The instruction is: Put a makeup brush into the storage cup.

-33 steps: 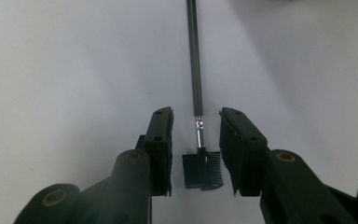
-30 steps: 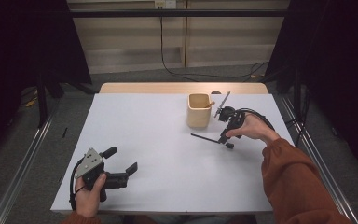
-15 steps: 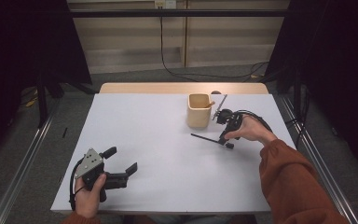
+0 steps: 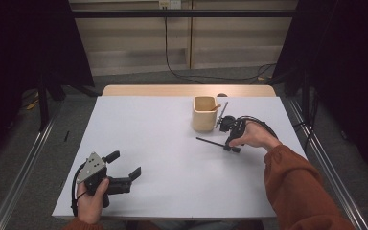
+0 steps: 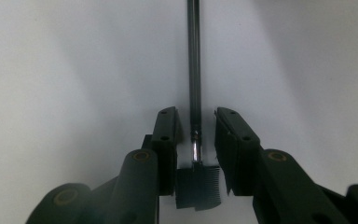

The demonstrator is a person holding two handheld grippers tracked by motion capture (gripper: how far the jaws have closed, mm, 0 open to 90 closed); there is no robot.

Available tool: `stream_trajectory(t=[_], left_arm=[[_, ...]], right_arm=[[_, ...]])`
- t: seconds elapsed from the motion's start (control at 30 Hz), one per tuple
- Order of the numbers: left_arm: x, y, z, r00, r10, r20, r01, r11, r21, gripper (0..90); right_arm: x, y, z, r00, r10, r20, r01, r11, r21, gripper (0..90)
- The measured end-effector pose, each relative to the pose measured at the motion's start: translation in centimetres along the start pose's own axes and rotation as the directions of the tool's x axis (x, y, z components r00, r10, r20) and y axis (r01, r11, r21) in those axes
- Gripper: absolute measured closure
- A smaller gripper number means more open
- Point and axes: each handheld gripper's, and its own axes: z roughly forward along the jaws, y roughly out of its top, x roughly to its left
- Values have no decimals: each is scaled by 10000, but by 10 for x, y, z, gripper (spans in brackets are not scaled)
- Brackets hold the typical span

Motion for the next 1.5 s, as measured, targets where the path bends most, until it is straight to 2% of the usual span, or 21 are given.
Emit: stream_trajectory(t=[0.07, 0.17, 0.3, 0.47, 0.53, 0.63, 0.83, 1.07, 1.2, 1.27, 1.3, 1.4, 1.5], left_arm=[[-1, 0, 0, 10000, 24, 5, -24, 10000, 30, 16], [0, 0, 0, 10000, 6, -11, -6, 10000, 28, 16], [0, 0, 0, 10000, -15, 32, 14, 10000, 13, 15], [0, -1, 0, 10000, 3, 73, -4, 10000, 87, 16], [0, -1, 0, 10000, -34, 63, 34, 10000, 70, 16], [0, -1, -1, 10000, -74, 29, 74, 9999, 72, 15], [1, -1, -1, 10000, -63, 11, 63, 10000, 64, 15], [1, -1, 0, 10000, -74, 20, 74, 9999, 68, 15], [1, -1, 1, 10000, -65, 29, 65, 9999, 93, 16], [1, -1, 1, 10000, -70, 33, 70, 9999, 99, 15], [1, -1, 1, 10000, -80, 33, 80, 9999, 87, 16], [2, -1, 1, 10000, -72, 18, 72, 9999, 99, 16], [2, -1, 1, 10000, -60, -2, 60, 9999, 94, 16]], right_arm=[[0, -2, 0, 10000, 51, -2, -51, 10000, -70, 704], [-2, -4, 0, 9999, 151, -23, -152, 9996, -221, 771], [-4, -1, 0, 10000, 61, 20, -61, 9999, -82, 853], [-5, -3, 0, 9996, 242, -131, -244, 9995, -175, 854], [-6, -3, 0, 9997, 178, -171, -180, 9998, -113, 855], [-7, -5, -1, 9987, 425, -283, -432, 9988, -246, 855], [-11, -9, -1, 9966, 624, -534, -649, 9968, -461, 855], [-12, -18, -6, 9902, 996, -978, -1059, 9924, -619, 855], [-11, -20, -11, 9897, 945, -1073, -1047, 9900, -940, 855], [-9, -20, -13, 9879, 1066, -1128, -1182, 9877, -1024, 855], [-8, -20, -14, 9903, 868, -1081, -986, 9891, -1091, 855], [-5, -20, -16, 9904, 927, -1021, -1047, 9874, -1191, 855], [-3, -21, -17, 9920, 764, -1002, -891, 9877, -1284, 854]])
